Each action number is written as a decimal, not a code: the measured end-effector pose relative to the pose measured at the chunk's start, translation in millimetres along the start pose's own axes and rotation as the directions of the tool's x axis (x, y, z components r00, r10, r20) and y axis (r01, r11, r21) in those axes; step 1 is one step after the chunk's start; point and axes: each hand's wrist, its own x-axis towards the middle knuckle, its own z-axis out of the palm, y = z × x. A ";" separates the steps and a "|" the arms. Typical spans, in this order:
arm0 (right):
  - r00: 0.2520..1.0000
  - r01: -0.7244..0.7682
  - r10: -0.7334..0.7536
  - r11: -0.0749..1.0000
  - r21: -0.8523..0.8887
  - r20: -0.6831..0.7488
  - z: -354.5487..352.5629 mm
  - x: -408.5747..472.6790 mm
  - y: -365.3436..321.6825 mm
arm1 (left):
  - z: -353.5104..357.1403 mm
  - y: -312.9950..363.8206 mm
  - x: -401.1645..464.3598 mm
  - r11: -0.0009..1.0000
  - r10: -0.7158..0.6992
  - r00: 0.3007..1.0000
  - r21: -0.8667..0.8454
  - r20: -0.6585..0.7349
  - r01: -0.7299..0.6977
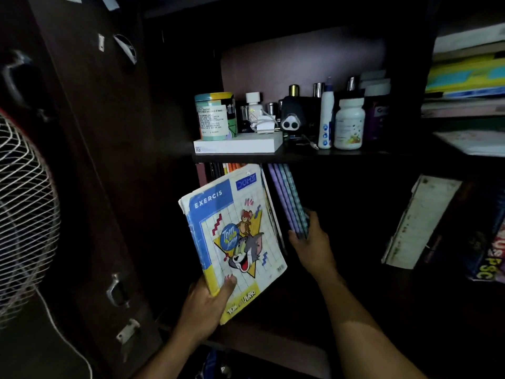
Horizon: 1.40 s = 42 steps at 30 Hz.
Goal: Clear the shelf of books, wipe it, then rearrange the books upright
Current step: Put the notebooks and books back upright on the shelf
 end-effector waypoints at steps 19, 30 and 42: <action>0.881 -0.166 0.289 0.930 0.327 -0.374 -15.2 15.1 5.1 | 123.9 57.7 34.7 0.978 0.172 0.978 0.143 -0.118 -0.155; 0.943 -0.107 0.169 0.969 0.221 -0.287 -5.5 10.4 -1.0 | 116.8 40.6 55.3 0.883 0.463 0.881 -0.031 -0.099 -0.468; 0.987 0.051 -0.039 0.996 0.073 -0.159 4.4 8.3 9.3 | 125.2 40.9 112.3 0.959 0.244 0.900 -0.045 -0.362 -0.278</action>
